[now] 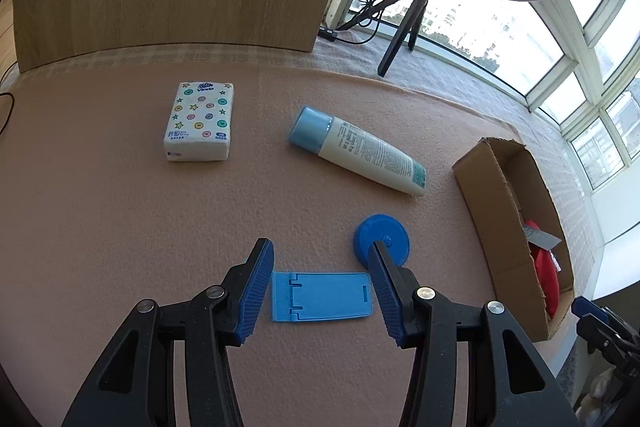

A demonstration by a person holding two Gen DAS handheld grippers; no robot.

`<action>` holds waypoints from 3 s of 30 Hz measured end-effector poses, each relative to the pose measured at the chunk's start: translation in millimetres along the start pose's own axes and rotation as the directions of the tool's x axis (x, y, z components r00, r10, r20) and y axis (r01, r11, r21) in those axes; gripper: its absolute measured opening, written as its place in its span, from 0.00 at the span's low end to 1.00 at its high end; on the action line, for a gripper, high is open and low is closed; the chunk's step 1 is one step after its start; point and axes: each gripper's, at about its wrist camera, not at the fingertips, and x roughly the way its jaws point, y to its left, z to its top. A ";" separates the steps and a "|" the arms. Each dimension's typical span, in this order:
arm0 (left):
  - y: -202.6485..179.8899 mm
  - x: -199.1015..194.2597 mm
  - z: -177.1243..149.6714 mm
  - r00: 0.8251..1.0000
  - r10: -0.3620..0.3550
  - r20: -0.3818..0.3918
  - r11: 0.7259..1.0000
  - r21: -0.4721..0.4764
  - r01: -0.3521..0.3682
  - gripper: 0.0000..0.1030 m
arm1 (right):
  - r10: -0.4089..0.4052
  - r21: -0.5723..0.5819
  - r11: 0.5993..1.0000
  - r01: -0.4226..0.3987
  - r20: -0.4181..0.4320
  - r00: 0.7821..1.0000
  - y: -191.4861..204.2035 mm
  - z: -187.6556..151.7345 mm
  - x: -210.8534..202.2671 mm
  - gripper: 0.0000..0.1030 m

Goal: Organize objects
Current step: 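Open the left tool over the box while the right tool releases the lighter into it, then move the left tool to the blue phone stand and grasp it, then grasp the blue stand with the right tool while the left tool releases it, then carry the blue stand with the right tool into the box and open it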

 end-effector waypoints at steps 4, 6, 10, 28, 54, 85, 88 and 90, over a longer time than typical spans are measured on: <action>5.8 16.2 5.3 0.999 -0.003 -0.038 1.000 0.016 0.004 0.46 | -0.005 0.011 1.000 0.005 -0.013 1.000 3.4 -7.3 1.3 0.42; 1.9 23.0 4.8 0.998 -0.015 -0.058 0.999 0.035 0.017 0.39 | -0.012 0.016 1.000 0.012 -0.017 1.000 4.0 -12.0 0.2 0.42; 0.4 37.2 5.5 0.996 -0.017 -0.086 0.999 0.049 0.021 0.37 | -0.021 0.031 0.999 0.022 -0.023 1.000 2.7 -16.7 -0.3 0.42; -10.0 44.7 -34.4 0.980 -0.083 -0.180 0.987 0.120 0.106 0.31 | 0.001 0.028 1.000 0.001 -0.059 0.998 14.5 -16.2 17.1 0.42; -44.6 19.9 -94.6 0.975 -0.131 -0.182 0.978 0.138 0.157 0.35 | 0.112 0.013 0.994 -0.113 -0.239 0.965 48.5 7.5 110.4 0.49; -50.1 16.9 -91.7 0.972 -0.179 -0.155 0.976 0.093 0.194 0.35 | 0.102 -0.031 0.993 -0.118 -0.321 0.941 72.2 10.6 151.0 0.23; -52.1 13.3 -90.3 0.971 -0.187 -0.147 0.976 0.089 0.201 0.35 | 0.099 -0.039 0.992 -0.117 -0.308 0.946 71.8 11.2 145.1 0.23; -53.9 11.5 -89.7 0.972 -0.187 -0.144 0.976 0.088 0.201 0.35 | 0.105 -0.035 0.992 -0.121 -0.299 0.948 70.7 11.8 141.0 0.23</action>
